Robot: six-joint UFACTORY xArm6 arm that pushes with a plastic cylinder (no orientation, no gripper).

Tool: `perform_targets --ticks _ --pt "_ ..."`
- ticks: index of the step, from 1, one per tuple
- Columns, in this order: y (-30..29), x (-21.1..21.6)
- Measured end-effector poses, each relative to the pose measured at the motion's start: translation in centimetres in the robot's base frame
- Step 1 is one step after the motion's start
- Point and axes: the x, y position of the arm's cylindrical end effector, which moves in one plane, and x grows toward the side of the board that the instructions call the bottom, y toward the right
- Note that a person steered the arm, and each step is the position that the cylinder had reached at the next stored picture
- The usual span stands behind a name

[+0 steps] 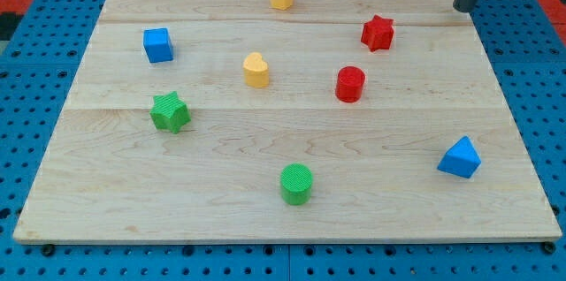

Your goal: Push the red star left and a bit up

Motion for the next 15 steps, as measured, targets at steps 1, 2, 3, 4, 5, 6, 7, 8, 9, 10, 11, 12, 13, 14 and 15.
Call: perform_targets --ticks 1,2,3,4,5,6,7,8,9,10,11,12,13,14,15 --pt "-1.7 0.0" --pt "-1.3 0.7" --pt "-1.8 1.7" --pt "-6.7 5.9" --pt "-12.8 7.4" --pt "-17.0 6.5" --pt "-15.0 6.3" --pt "-13.0 6.1" --pt "-13.1 4.4" --pt "-15.5 3.1" --pt "-20.0 5.3" --pt "-25.9 5.4" --pt "-28.7 7.7" --pt "-29.3 10.2" --pt "-30.4 8.3"
